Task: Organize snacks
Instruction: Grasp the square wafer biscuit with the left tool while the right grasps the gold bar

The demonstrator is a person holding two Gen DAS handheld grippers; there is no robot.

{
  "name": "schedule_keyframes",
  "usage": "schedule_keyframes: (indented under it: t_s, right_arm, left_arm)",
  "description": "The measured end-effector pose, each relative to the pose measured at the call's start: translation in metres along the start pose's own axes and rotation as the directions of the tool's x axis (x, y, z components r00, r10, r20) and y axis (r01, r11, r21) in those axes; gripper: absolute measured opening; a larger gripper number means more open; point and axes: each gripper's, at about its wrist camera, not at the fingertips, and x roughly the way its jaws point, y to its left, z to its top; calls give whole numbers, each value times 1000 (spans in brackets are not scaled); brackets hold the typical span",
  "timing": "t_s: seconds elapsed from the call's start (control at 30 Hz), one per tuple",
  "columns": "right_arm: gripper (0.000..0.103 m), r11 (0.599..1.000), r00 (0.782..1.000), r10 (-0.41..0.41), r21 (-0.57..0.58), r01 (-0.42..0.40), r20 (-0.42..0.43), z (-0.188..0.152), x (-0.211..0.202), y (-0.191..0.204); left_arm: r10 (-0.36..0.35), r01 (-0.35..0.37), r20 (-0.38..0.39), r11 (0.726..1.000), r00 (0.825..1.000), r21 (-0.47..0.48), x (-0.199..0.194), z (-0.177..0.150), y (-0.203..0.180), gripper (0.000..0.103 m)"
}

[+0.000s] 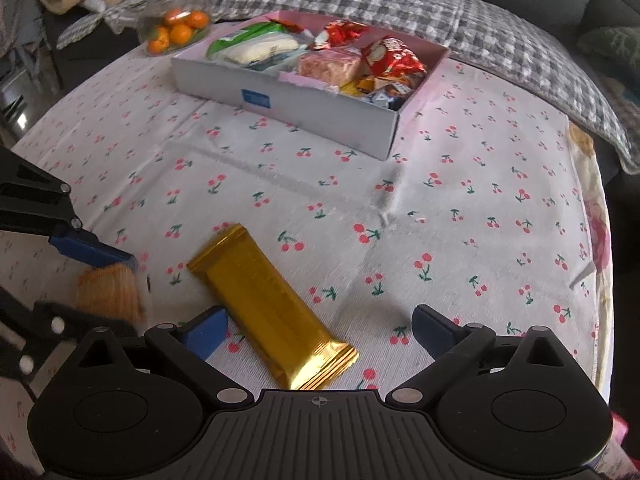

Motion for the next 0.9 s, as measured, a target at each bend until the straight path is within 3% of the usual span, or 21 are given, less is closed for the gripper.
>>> schedule_keyframes:
  t_s: [0.17, 0.27, 0.4, 0.6, 0.9]
  right_arm:
    - [99, 996, 997, -71, 56, 71, -4, 6, 3, -7]
    - [98, 987, 993, -120, 104, 121, -14, 8, 4, -14]
    - [98, 965, 983, -178, 184, 185, -54, 11, 4, -23]
    - [98, 953, 982, -162, 241, 182, -100, 9, 3, -27]
    - [86, 954, 989, -104, 271, 130, -106, 12, 4, -17]
  left_arm:
    - [131, -130, 20, 991, 991, -40, 2, 3, 15, 35]
    - [217, -214, 29, 973, 976, -83, 1, 3, 25, 38]
    - [304, -300, 28, 948, 952, -110, -1, 4, 36, 51]
    - [319, -318, -16, 936, 948, -149, -4, 5, 38, 63]
    - [218, -231, -77, 918, 973, -324, -1, 3, 51, 63]
